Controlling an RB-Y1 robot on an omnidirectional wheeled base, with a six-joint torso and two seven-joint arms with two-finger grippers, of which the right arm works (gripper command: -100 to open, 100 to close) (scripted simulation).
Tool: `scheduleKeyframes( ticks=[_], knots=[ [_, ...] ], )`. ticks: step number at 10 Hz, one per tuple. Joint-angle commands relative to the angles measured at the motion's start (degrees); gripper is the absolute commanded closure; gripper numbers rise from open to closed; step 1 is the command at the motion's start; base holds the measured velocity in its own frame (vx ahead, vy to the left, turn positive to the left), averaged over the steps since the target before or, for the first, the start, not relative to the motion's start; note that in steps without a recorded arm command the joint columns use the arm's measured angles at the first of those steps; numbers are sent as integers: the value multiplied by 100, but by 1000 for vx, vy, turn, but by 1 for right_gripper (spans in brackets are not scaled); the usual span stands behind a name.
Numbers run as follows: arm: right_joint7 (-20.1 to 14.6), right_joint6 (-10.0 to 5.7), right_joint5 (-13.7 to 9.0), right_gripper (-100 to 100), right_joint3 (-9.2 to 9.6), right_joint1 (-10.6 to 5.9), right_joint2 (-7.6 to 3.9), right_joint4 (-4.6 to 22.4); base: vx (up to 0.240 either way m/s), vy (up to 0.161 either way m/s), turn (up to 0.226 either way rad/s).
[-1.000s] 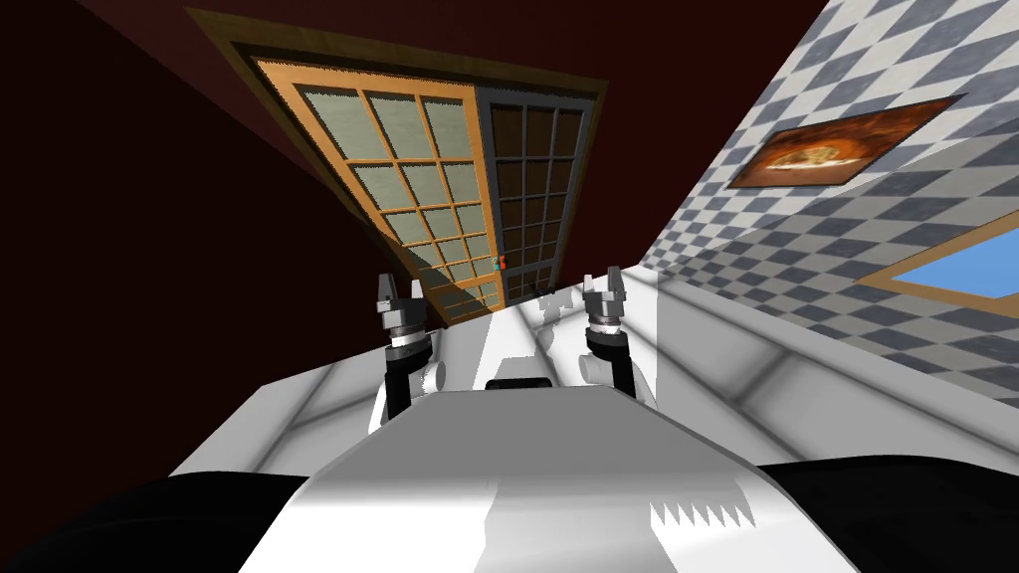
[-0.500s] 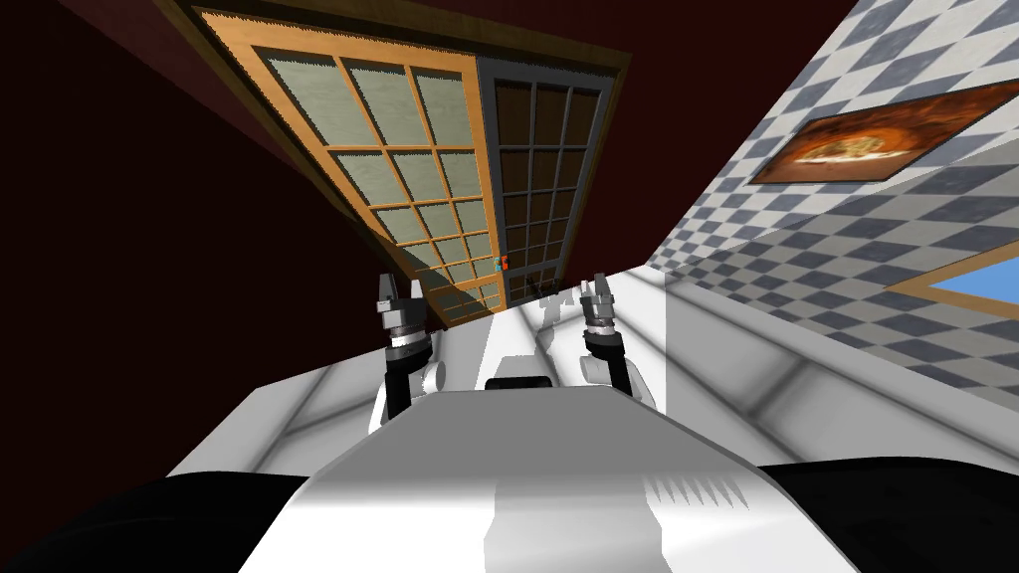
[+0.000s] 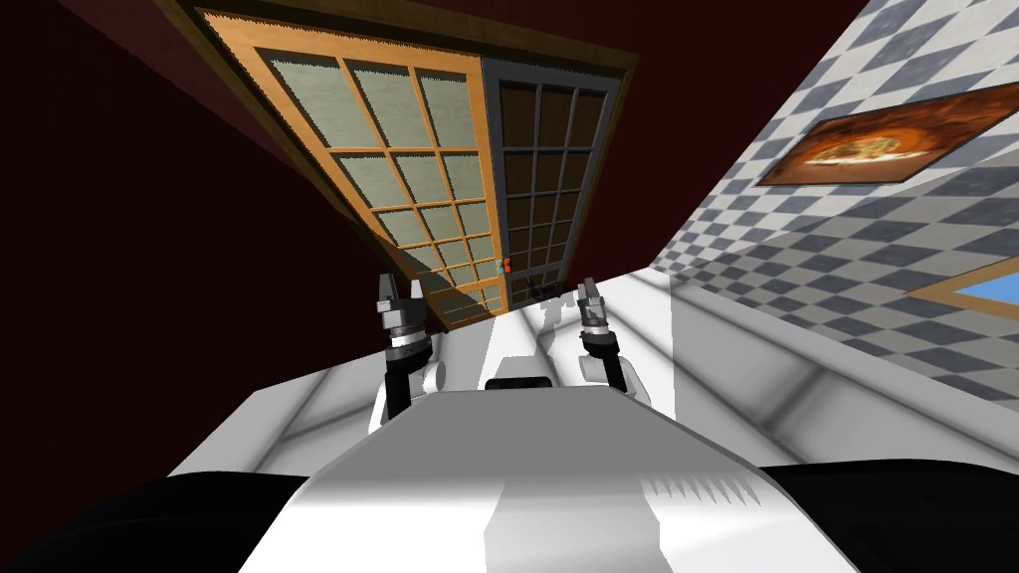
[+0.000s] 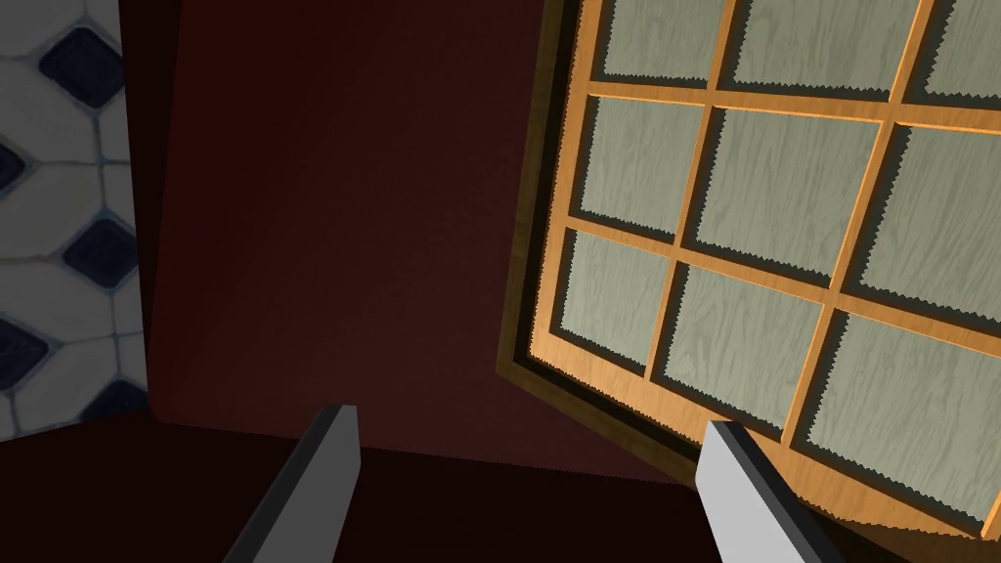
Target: Pull the door open
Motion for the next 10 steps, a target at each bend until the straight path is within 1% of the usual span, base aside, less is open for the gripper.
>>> scheduleKeyframes(
  ticks=[1,10],
  knots=[
    [173,-41,67,-100,-41,-50,-39,183,100,39,20],
    [1166,-244,482,-100,-257,-368,-199,1255,98,29,19]
  ],
)
